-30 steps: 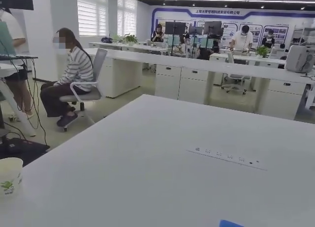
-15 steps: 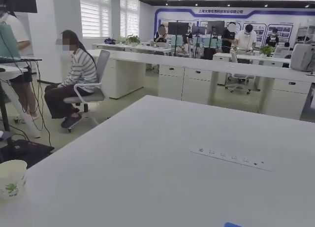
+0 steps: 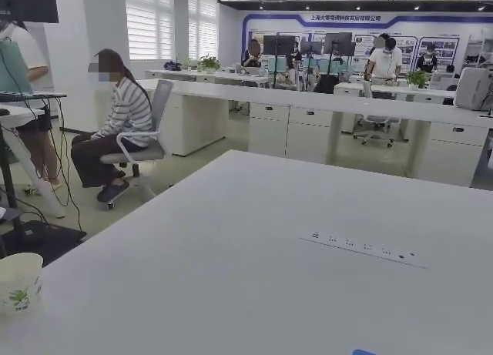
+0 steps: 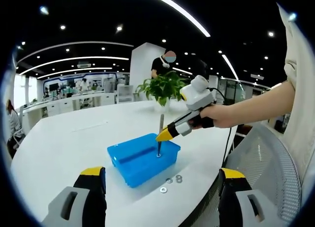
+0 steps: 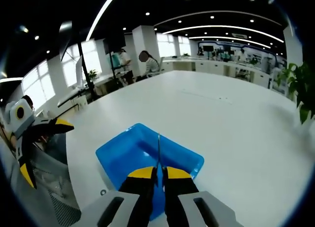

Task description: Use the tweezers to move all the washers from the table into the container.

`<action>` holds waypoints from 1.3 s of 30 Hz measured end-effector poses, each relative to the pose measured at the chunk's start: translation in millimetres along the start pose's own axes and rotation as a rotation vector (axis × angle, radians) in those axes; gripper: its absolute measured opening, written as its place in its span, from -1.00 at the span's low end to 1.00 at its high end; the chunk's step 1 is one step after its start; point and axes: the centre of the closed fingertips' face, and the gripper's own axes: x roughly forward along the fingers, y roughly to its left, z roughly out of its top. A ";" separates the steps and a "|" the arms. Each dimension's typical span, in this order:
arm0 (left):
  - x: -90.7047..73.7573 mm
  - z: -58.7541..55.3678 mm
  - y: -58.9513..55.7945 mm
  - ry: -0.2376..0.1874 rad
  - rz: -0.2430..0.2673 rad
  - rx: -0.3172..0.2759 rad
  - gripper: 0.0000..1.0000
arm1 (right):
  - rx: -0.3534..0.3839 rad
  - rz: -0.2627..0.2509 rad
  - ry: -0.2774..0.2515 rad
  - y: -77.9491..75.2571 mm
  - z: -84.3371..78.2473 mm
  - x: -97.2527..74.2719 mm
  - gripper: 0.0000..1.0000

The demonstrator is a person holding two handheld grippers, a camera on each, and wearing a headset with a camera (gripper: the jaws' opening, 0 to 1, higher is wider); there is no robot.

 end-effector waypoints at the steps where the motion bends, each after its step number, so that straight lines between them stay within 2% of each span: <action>1: 0.1 -0.3 -0.1 0.002 0.000 0.000 0.93 | -0.004 0.004 -0.011 2.8 2.6 -3.6 -0.93; 8: 0.2 -1.2 -0.6 0.004 -0.003 -0.001 0.93 | -0.018 0.040 -0.098 27.0 22.0 -28.5 -0.93; 13: 0.4 -1.9 -1.0 0.008 -0.005 0.001 0.93 | -0.003 0.078 -0.136 46.8 25.7 -41.0 -0.93; 17: 0.6 -2.8 -1.2 0.013 -0.006 0.003 0.93 | 0.005 0.103 -0.121 61.1 12.5 -41.7 -0.93; 22: 0.9 -4.4 -2.0 0.022 -0.011 0.002 0.92 | 0.057 0.142 -0.075 74.5 -14.8 -32.9 -0.93; 25: 0.9 -4.7 -2.2 0.024 -0.012 0.002 0.92 | 0.077 0.153 -0.035 77.4 -31.4 -26.4 -0.93; 28: 0.9 -3.9 -2.7 0.020 -0.015 0.000 0.92 | 0.078 0.153 -0.012 77.9 -41.1 -22.0 -0.93; 30: 1.0 -5.3 -2.6 0.027 -0.014 0.002 0.91 | 0.073 0.143 0.003 73.0 -51.0 -18.0 -0.93; 39: 0.4 -7.5 -2.3 0.039 -0.012 0.008 0.90 | 0.082 0.128 0.014 70.1 -56.2 -17.4 -0.93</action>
